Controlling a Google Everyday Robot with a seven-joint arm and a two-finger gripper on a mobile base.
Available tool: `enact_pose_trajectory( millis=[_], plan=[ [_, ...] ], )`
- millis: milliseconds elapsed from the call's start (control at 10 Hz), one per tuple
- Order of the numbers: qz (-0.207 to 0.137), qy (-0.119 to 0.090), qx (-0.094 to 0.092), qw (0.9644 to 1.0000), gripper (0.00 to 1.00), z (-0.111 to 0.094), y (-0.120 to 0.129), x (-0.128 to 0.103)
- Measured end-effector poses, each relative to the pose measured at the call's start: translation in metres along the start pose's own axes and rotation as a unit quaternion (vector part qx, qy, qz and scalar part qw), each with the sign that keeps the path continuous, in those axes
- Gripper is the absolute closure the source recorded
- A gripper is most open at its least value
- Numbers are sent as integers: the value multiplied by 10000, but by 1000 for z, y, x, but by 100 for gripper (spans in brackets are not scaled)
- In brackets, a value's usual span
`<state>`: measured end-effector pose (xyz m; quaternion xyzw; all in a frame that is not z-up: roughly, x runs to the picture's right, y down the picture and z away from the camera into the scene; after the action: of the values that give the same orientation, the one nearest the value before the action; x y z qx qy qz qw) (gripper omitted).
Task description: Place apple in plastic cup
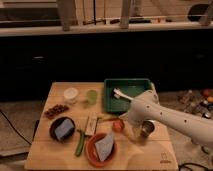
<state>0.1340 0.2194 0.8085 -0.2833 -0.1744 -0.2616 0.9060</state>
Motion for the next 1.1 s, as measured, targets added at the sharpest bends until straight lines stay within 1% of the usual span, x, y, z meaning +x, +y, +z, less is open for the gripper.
enact_pose_trajectory(
  millis=[200, 500, 700, 1100],
  plan=[
    [-78, 7, 44, 10000, 20, -4, -3, -3],
    [-373, -44, 95, 9993, 20, -8, -14, -15],
    [-573, -118, 67, 9983, 20, -7, -15, -23],
    [-887, -214, -58, 9958, 21, -2, -14, -36]
  ],
)
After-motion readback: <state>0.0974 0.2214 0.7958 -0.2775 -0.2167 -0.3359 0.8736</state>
